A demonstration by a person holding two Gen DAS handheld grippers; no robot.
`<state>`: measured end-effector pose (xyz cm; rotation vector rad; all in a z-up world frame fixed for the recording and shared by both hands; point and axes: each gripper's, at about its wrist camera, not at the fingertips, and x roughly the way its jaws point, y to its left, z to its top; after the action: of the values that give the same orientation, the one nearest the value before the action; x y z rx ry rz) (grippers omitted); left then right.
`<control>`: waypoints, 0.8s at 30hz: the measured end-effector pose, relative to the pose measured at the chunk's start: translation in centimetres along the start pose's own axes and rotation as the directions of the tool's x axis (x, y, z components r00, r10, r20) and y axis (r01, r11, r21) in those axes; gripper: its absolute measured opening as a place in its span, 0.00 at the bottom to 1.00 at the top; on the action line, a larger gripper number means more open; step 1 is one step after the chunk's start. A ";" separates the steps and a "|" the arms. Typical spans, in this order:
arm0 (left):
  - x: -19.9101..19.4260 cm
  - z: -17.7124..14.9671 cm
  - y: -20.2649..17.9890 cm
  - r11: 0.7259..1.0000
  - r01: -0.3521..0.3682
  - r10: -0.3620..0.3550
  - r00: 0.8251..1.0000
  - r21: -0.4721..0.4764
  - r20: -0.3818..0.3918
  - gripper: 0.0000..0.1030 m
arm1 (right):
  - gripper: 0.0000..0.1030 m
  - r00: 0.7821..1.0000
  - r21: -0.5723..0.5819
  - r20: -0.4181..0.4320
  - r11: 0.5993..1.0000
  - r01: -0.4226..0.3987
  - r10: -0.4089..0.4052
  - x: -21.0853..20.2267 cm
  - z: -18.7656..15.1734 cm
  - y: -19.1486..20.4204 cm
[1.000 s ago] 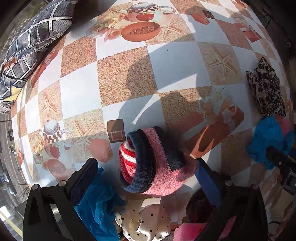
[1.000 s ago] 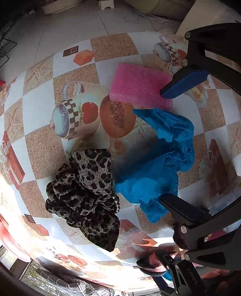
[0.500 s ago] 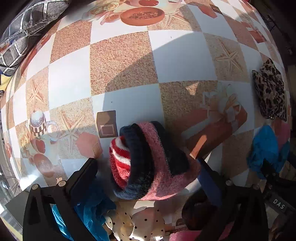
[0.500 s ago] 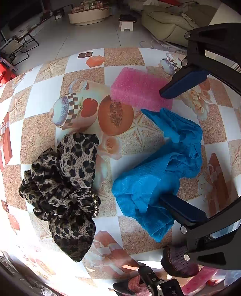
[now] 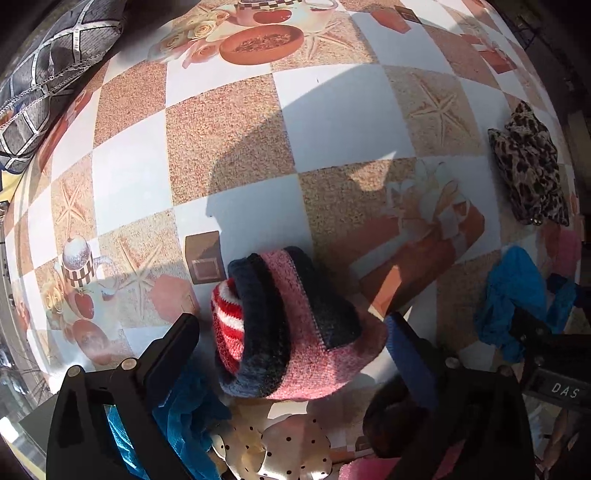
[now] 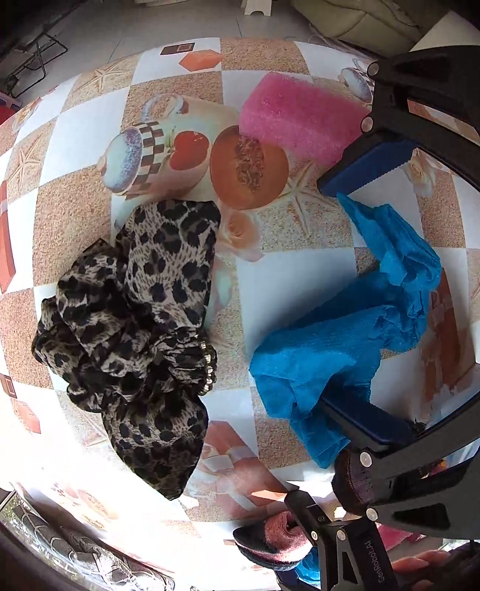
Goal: Organize soft objects
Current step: 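Grasp the pink knit hat with the left tool while the right tool grasps the blue cloth, then carry the hat and blue cloth with both tools over the white box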
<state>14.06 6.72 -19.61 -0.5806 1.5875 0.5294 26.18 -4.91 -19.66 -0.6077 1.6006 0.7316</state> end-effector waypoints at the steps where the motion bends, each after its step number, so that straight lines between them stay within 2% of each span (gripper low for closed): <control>1: 0.0 -0.1 0.2 1.000 0.002 -0.002 1.000 0.006 0.001 0.90 | 1.00 1.000 -0.012 0.003 1.000 0.006 -0.006 0.0 -0.1 0.1; 4: -1.1 -0.4 -0.2 0.999 -0.001 -0.001 0.999 0.044 0.039 0.66 | 0.87 0.999 -0.012 0.031 1.000 0.016 -0.016 -0.5 -0.7 0.2; 5: -1.3 -0.3 -0.4 0.999 -0.006 0.003 0.999 0.054 0.046 0.53 | 0.76 0.999 -0.018 0.043 1.000 0.018 -0.017 -0.8 -1.3 0.4; 6: -1.7 -0.5 -0.6 0.998 -0.005 0.002 0.999 0.057 0.044 0.44 | 0.57 0.998 -0.031 0.060 0.999 0.019 -0.017 -1.3 -1.5 0.6; 7: -1.8 -0.5 -0.5 0.999 -0.003 0.000 0.999 0.052 0.044 0.40 | 0.45 0.997 -0.048 0.077 0.999 0.019 -0.016 -1.8 -1.6 0.9; 8: -2.1 -0.6 -0.4 0.999 0.003 -0.005 0.999 0.038 0.048 0.35 | 0.12 0.996 -0.065 0.089 0.998 0.009 -0.004 -2.1 -1.6 1.0; 9: -2.7 -0.7 -0.3 1.000 0.004 -0.005 0.998 0.021 0.059 0.32 | 0.07 0.996 -0.071 0.080 0.997 -0.025 0.031 -2.2 -1.6 1.1; 12: -4.7 -1.2 0.0 1.000 -0.002 0.003 0.994 -0.012 0.111 0.31 | 0.07 0.985 -0.013 0.089 0.989 -0.146 0.146 -2.9 -2.1 0.0; 14: -6.3 -1.7 -0.1 1.000 -0.007 0.008 0.989 -0.010 0.148 0.31 | 0.07 0.977 0.007 0.117 0.984 -0.178 0.176 -4.1 -2.6 -1.0; 18: -9.2 -2.7 -0.9 1.000 -0.009 0.007 0.979 0.007 0.206 0.31 | 0.07 0.968 0.049 0.145 0.976 -0.214 0.205 -6.3 -3.9 -3.3; 24: -12.1 -4.0 -2.3 1.000 -0.011 0.006 0.968 0.016 0.253 0.31 | 0.07 0.958 0.118 0.163 0.959 -0.258 0.238 -7.4 -5.2 -6.9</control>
<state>13.38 3.17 -7.18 -0.4734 1.3517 0.5722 28.92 -13.46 -12.71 -0.2468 1.5897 0.8231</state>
